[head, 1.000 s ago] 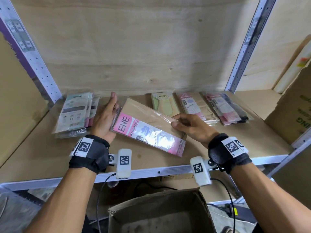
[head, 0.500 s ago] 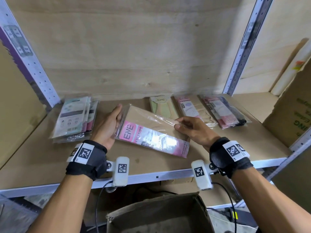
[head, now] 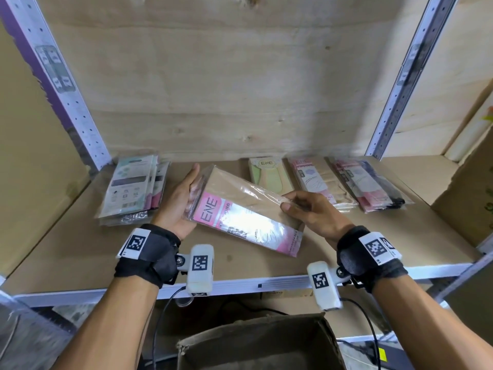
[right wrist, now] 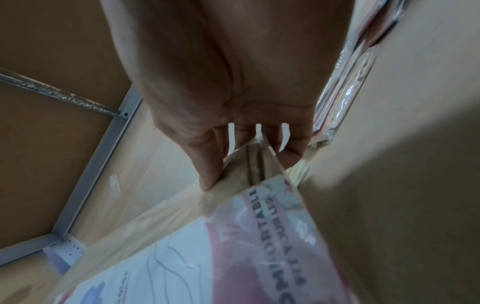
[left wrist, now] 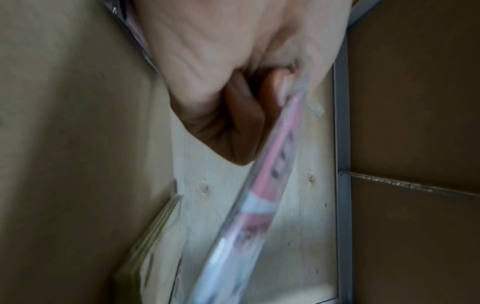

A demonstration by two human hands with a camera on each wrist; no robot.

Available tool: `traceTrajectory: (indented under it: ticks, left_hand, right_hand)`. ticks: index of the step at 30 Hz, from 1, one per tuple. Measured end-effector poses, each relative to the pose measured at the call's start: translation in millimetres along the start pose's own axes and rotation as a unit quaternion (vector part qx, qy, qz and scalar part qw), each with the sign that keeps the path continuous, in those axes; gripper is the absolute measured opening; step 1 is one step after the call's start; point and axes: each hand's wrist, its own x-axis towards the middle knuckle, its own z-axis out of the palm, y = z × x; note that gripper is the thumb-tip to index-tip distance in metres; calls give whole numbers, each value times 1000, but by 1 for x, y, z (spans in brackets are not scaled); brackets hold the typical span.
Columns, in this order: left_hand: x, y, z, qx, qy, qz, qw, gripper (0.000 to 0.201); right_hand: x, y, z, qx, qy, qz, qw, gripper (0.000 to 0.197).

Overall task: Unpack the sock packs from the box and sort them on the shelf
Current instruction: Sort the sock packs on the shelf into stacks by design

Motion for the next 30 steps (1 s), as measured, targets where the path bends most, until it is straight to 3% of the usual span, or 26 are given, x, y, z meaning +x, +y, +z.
traceTrajectory:
  ticks: [2, 7, 10, 15, 19, 25, 30]
  left_hand:
    - [0, 0, -1, 8, 14, 14, 1000, 48]
    - [9, 0, -12, -58, 137, 62, 987, 35]
    - [11, -6, -13, -31, 147, 38, 988, 57]
    - [6, -23, 13, 148, 30, -25, 988, 60]
    - [2, -37, 31, 253, -37, -3, 967, 42]
    - [7, -40, 30, 260, -58, -13, 964, 29]
    - [11, -41, 30, 207, -90, -47, 973, 27]
  right_hand:
    - [0, 0, -1, 12, 1, 2, 1000, 19]
    - [1, -2, -3, 44, -10, 33, 998, 22]
    - [3, -6, 1, 118, -1, 55, 991, 22]
    - [9, -12, 18, 235, 30, 63, 969, 35]
    - [13, -11, 34, 248, 61, 65, 965, 33]
    - [14, -7, 41, -1, 77, 88, 993, 38]
    - [17, -3, 42, 24, 107, 90, 990, 35]
